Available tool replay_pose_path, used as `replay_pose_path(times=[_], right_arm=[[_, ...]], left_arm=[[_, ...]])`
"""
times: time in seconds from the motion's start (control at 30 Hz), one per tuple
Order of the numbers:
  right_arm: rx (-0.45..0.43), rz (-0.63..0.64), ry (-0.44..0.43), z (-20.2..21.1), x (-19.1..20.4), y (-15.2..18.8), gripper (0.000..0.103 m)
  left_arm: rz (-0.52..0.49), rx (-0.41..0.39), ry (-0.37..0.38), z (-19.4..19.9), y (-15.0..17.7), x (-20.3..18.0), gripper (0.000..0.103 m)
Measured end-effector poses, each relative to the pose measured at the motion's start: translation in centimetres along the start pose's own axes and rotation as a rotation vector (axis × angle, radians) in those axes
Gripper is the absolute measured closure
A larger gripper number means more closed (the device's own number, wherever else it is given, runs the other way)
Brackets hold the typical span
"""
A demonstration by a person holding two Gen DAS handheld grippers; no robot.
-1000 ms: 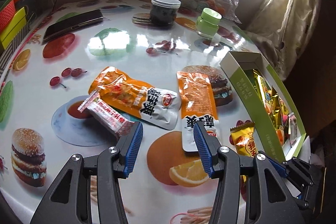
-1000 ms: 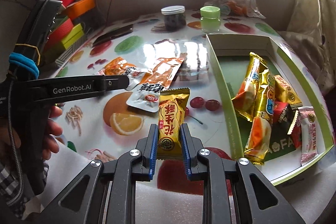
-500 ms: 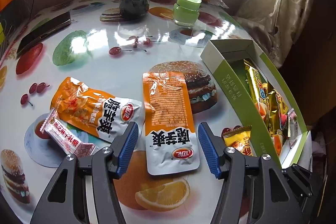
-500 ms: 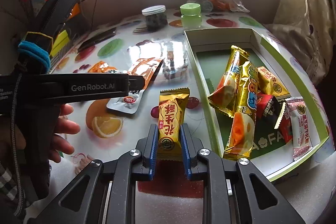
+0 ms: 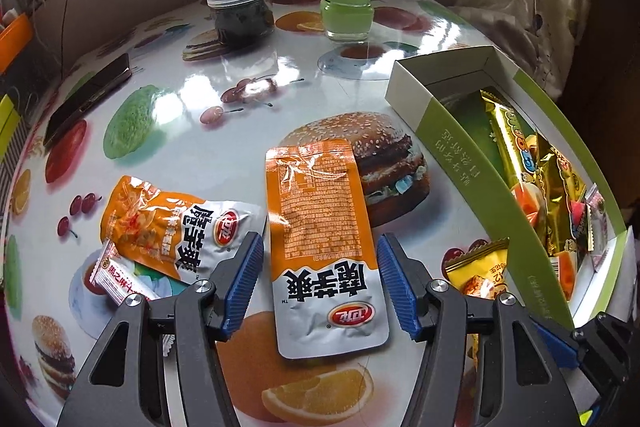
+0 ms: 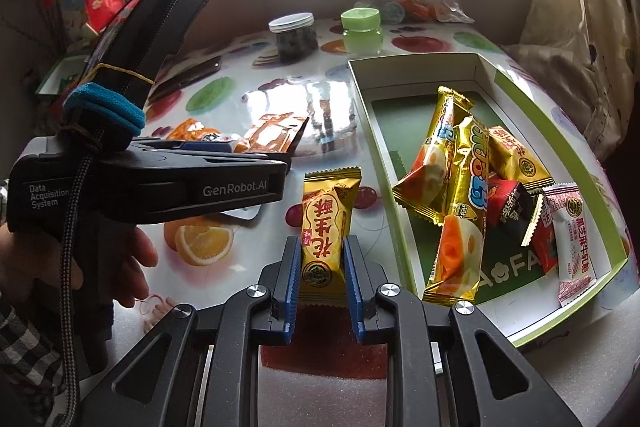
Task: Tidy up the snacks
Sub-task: 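Grasp the orange spicy snack packet with the left gripper, then carry the orange packet and yellow peanut packet over the green box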
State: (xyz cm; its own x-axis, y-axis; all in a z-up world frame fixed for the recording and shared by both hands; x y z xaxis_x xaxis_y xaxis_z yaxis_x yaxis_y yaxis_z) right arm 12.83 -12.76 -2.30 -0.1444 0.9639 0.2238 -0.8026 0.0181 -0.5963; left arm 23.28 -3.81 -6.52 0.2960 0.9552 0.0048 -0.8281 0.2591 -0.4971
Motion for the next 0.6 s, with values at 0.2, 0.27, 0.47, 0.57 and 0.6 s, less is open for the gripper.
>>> replay_pose_path(times=[0.2, 0.27, 0.47, 0.57, 0.6], right_arm=[[-0.001, -0.002, 0.0, -0.01, -0.01, -0.01, 0.083], [-0.001, -0.002, 0.0, -0.02, -0.02, -0.03, 0.083], [-0.001, -0.004, 0.002, 0.02, 0.01, -0.03, 0.083], [-0.001, -0.003, 0.002, 0.02, -0.04, -0.01, 0.083], [-0.001, -0.003, 0.002, 0.01, -0.03, -0.02, 0.083]], left_arm=[[0.012, -0.011, -0.005, 0.12, -0.01, 0.19, 0.049], [0.018, -0.013, -0.002, 0.13, 0.01, 0.24, 0.049], [0.036, -0.032, 0.006, 0.58, 0.06, 0.42, 0.052], [0.045, -0.036, 0.009, 0.75, 0.12, 0.64, 0.053], [0.046, -0.038, 0.011, 0.8, 0.17, 0.69, 0.054]])
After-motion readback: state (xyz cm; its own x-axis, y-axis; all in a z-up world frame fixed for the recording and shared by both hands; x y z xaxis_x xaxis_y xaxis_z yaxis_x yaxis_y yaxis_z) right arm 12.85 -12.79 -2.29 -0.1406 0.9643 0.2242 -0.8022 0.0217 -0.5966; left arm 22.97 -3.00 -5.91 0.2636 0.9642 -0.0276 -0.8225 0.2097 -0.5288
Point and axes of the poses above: each gripper's, at about its wrist camera, not at the fingertips, and z roughly against the way its jaws point, x to its left, y to its underside, the point moved 8 cm from there along -z, roughly the way its jaws point, and after that the axes turned 2 degrees about -z, right-handed, at the moved point
